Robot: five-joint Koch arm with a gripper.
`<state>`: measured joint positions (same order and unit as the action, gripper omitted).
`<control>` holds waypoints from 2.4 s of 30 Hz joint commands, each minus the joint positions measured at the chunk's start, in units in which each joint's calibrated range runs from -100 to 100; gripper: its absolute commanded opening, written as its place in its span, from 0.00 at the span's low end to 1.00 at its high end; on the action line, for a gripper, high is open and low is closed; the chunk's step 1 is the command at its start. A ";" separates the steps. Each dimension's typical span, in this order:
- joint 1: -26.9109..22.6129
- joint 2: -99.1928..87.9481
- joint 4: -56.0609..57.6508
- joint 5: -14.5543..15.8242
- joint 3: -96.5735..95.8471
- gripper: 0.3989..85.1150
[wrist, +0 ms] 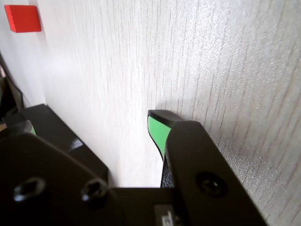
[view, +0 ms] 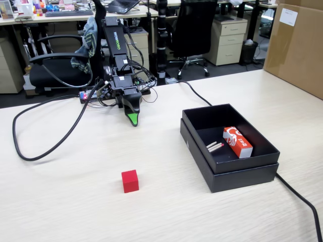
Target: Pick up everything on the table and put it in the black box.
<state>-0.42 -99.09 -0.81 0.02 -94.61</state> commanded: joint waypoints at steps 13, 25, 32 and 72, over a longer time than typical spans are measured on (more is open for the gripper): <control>0.05 0.13 0.86 0.05 -1.76 0.57; 0.05 0.13 0.86 0.05 -1.76 0.57; 0.05 0.13 0.86 0.05 -1.76 0.57; 0.44 -0.10 0.86 0.00 -1.58 0.57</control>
<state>-0.27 -99.22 -0.97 0.02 -95.07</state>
